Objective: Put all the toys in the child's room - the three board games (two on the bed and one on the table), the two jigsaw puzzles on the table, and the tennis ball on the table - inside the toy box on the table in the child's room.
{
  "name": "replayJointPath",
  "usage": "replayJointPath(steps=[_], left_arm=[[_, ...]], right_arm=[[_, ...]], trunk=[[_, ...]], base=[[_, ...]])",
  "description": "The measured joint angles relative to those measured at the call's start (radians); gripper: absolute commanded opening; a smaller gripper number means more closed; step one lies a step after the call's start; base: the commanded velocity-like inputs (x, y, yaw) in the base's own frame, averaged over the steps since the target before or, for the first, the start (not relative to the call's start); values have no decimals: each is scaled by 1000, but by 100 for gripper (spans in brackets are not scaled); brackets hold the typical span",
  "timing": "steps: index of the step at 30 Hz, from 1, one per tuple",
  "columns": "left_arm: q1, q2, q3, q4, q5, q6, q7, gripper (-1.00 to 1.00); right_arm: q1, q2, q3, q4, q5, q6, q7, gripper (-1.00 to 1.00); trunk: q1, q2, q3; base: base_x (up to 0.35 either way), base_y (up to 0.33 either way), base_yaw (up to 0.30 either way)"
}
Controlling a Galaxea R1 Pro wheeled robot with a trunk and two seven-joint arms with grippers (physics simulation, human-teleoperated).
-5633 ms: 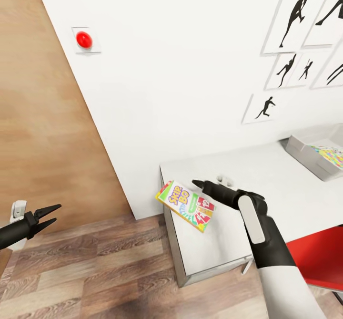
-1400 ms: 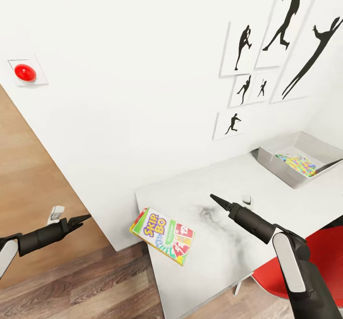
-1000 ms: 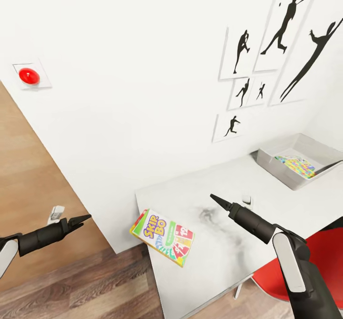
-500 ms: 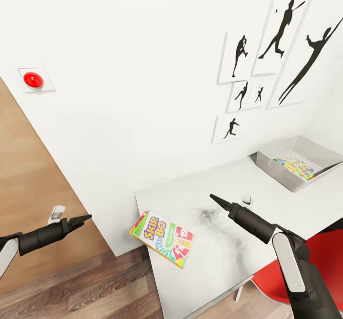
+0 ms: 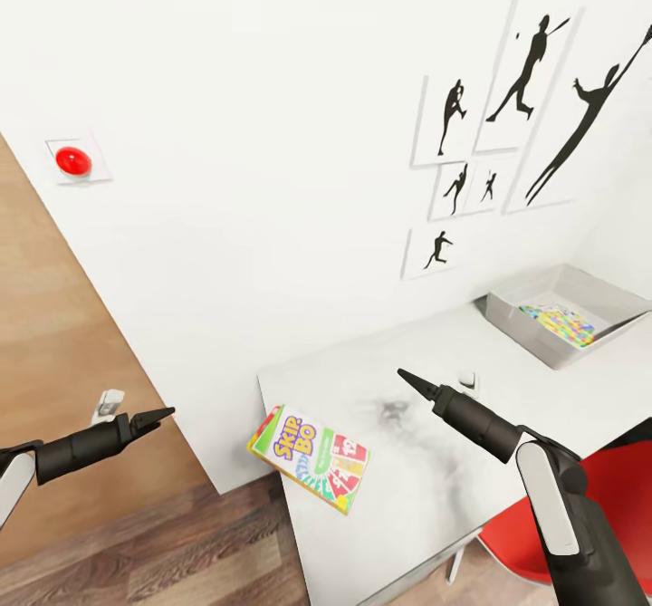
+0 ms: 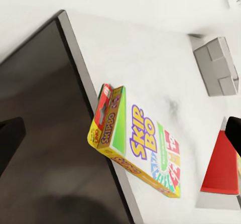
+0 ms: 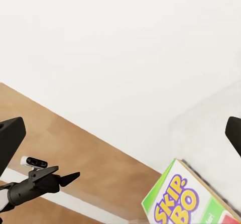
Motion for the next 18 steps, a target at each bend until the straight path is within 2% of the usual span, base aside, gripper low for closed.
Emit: replayJointPath(steps=[18], left_arm=[[0,-2,0,0,0,0,-6,100]], right_arm=[[0,1,1,-1,1,-2,0,100]], trunk=[[0,0,29]], base=[[0,0,0]])
